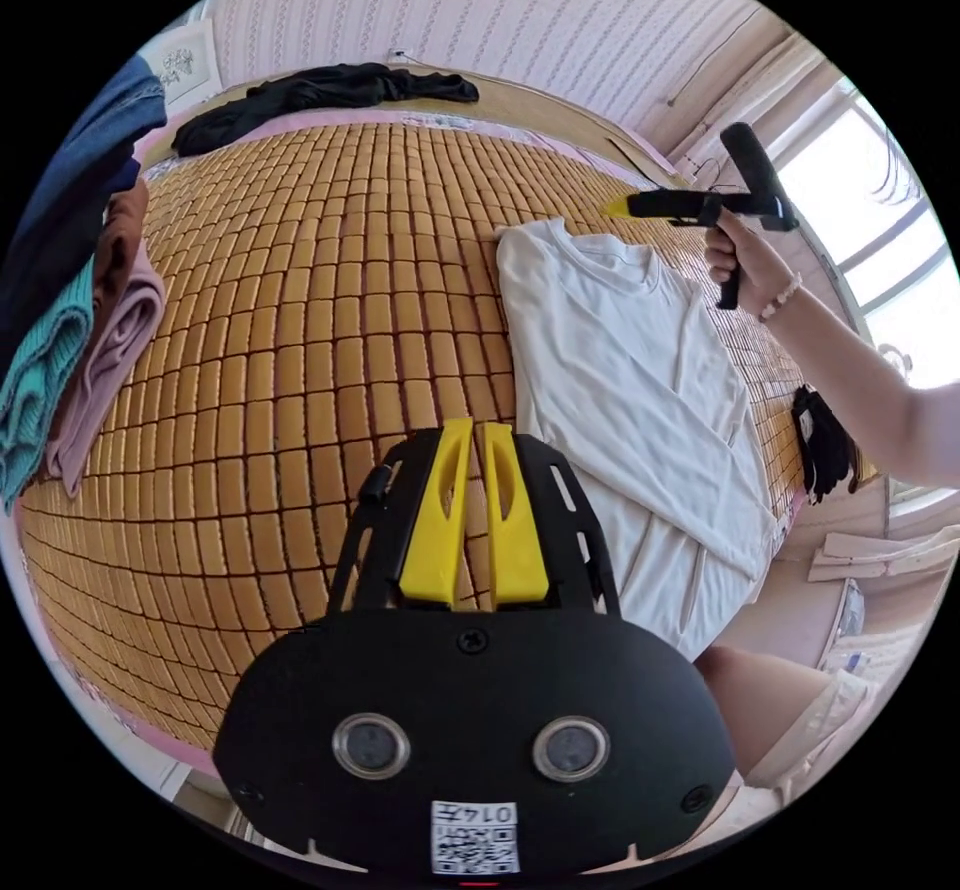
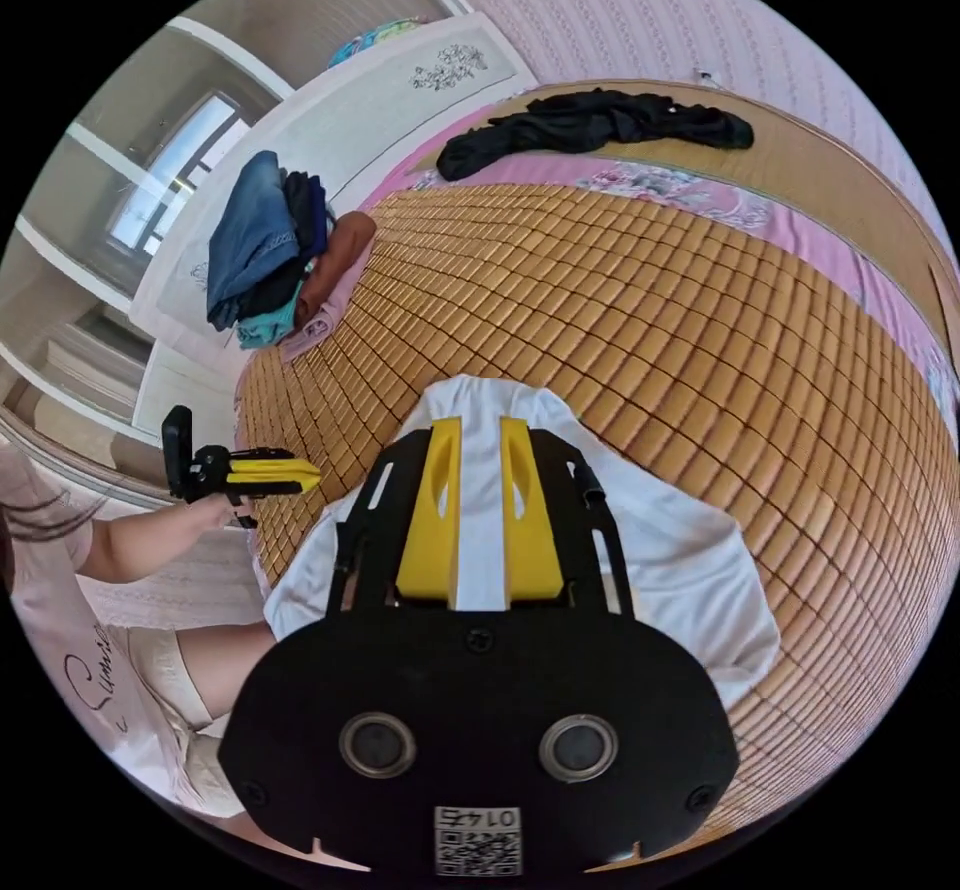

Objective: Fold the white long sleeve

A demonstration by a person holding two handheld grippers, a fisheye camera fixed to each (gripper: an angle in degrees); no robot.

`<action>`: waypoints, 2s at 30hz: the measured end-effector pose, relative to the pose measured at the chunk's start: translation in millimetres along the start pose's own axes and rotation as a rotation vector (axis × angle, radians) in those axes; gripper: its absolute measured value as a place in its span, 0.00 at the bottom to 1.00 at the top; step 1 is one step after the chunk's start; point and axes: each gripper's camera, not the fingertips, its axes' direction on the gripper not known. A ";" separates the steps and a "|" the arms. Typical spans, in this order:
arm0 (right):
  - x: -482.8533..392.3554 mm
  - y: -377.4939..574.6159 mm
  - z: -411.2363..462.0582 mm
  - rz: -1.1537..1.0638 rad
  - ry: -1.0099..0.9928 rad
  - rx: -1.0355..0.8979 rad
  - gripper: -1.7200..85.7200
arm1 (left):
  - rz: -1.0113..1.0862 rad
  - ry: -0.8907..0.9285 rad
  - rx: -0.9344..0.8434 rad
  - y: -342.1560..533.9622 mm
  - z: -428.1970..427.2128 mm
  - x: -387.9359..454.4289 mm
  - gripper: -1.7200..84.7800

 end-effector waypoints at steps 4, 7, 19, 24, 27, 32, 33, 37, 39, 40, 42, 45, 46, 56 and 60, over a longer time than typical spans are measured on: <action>31.0 57.2 -37.2 0.139 0.186 -0.015 0.14 | 0.052 -0.015 0.026 -31.6 -4.1 -4.1 0.08; 59.9 96.1 -51.0 0.270 0.304 -0.052 0.15 | 0.047 0.071 0.087 -72.4 -2.0 -5.3 0.11; 107.4 133.0 -22.1 0.439 0.374 -0.081 0.09 | 0.068 0.043 -0.081 -158.3 36.7 -8.0 0.02; 114.5 135.6 -52.6 0.347 0.262 0.015 0.02 | 0.104 0.021 -0.029 -173.2 9.8 0.2 0.01; 115.8 137.7 -63.5 0.325 0.318 0.035 0.02 | 0.092 0.013 0.019 -180.7 -9.1 4.3 0.01; 103.8 171.6 -89.1 0.304 0.262 0.162 0.01 | 0.107 0.087 0.131 -165.3 -61.9 14.1 0.01; 94.1 187.3 -97.0 0.280 0.239 0.199 0.02 | 0.139 0.111 0.153 -152.6 -77.8 19.3 0.01; 57.9 252.8 -116.5 0.211 0.129 0.274 0.02 | 0.270 0.131 0.169 -89.3 -126.3 36.3 0.01; 34.3 307.1 -120.4 0.218 0.066 0.280 0.02 | 0.326 0.135 0.124 -31.9 -149.8 45.3 0.01; 29.4 321.0 -119.6 0.229 0.048 0.275 0.02 | 0.335 0.135 0.103 -16.6 -154.2 47.4 0.01; 14.5 375.0 -107.5 0.310 -0.003 0.228 0.03 | 0.332 0.140 0.011 44.4 -164.0 53.6 0.01; 11.6 438.5 -69.0 0.485 -0.040 0.115 0.03 | 0.239 0.170 -0.105 110.2 -155.9 55.6 0.01; 12.2 449.5 -59.5 0.518 -0.052 0.094 0.03 | 0.212 0.174 -0.126 121.2 -152.1 56.0 0.01; 2.8 518.7 -18.7 0.469 -0.072 0.106 0.03 | 0.083 0.164 -0.068 202.5 -180.4 79.6 0.01; 5.3 548.4 0.0 0.414 -0.125 0.041 0.03 | 0.099 0.128 -0.088 246.4 -192.6 95.0 0.01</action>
